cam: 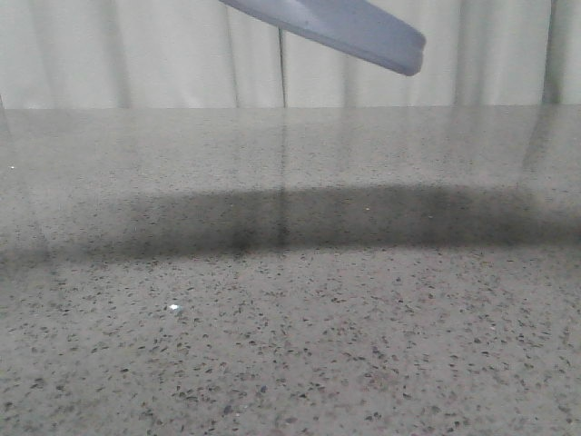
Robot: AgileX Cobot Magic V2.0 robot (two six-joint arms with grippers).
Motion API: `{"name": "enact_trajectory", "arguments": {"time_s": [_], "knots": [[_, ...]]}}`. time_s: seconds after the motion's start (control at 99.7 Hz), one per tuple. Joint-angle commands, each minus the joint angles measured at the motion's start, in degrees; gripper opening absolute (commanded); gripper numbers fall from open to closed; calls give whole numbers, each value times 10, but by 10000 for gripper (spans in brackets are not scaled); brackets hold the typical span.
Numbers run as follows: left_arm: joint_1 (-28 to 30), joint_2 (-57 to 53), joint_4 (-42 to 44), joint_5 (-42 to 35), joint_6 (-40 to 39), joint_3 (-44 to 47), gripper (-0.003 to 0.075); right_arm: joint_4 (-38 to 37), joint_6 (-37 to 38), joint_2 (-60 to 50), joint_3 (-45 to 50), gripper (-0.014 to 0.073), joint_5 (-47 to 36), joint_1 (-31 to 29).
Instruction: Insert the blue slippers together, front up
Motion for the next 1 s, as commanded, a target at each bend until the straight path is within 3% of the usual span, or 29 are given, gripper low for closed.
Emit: {"name": "enact_trajectory", "arguments": {"time_s": [0.0,0.12,0.431,0.732,0.853,0.993], "knots": [[-9,-5,-44,107,-8,-17,27,128,-70,20,-15,-107,65,6],[-9,-5,-44,107,-7,-17,27,180,-126,29,-15,-107,84,6],[-9,-5,-44,98,-6,-17,27,210,-177,28,-15,-107,130,6],[-9,-5,-35,60,-6,-17,27,150,-193,28,-15,-104,-14,6],[-9,-5,-24,25,-22,-16,27,122,-194,28,-15,-34,-57,6],[-9,-5,-9,-6,-33,-15,27,91,-194,28,-15,153,-77,6]]}}
